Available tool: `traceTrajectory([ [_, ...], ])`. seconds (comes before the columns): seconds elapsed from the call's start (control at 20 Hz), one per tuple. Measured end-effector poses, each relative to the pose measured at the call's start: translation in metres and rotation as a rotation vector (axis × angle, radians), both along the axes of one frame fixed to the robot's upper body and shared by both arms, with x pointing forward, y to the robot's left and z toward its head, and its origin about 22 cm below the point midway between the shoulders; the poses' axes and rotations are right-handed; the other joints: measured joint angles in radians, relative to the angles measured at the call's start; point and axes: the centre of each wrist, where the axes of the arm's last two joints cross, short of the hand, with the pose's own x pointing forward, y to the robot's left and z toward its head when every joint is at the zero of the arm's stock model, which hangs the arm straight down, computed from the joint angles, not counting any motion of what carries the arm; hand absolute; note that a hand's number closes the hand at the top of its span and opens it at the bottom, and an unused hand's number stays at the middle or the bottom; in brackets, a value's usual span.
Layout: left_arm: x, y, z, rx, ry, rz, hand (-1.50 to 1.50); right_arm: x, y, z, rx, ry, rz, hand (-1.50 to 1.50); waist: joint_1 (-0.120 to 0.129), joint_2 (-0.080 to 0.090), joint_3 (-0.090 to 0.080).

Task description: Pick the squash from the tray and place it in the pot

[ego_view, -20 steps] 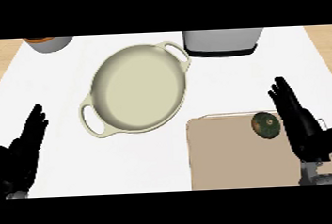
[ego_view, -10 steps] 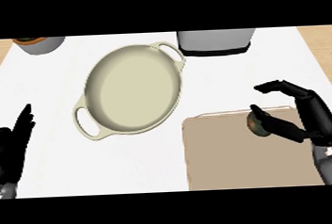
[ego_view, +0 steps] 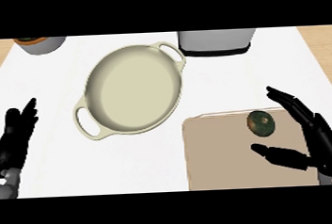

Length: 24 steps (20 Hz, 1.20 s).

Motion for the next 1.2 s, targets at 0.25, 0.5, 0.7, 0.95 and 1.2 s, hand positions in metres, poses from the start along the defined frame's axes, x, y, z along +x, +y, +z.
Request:
traceTrajectory([
  [0.25,0.0,0.004,-0.001,0.004,0.008,0.004,0.0,-0.012,-0.018,0.037,-0.235,0.095,-0.071,-1.5,-0.005,-0.003,-0.002],
  [0.5,0.003,0.004,0.002,0.004,0.009,-0.002,0.0,-0.016,-0.013,0.074,-0.454,0.249,-0.098,-1.5,0.002,-0.003,-0.003],
  [0.7,0.009,0.002,0.004,0.007,0.01,-0.008,0.0,-0.018,0.002,0.089,-0.594,0.414,-0.092,-1.5,0.01,0.0,-0.003],
  [0.95,0.013,0.0,0.005,0.006,0.007,-0.015,0.0,-0.017,0.022,0.098,-0.682,0.555,-0.083,-1.5,0.014,0.001,-0.001],
  [1.2,0.009,-0.002,0.004,0.003,0.009,-0.011,0.0,-0.006,0.027,0.097,-0.712,0.621,-0.127,-1.5,0.015,0.001,0.0],
])
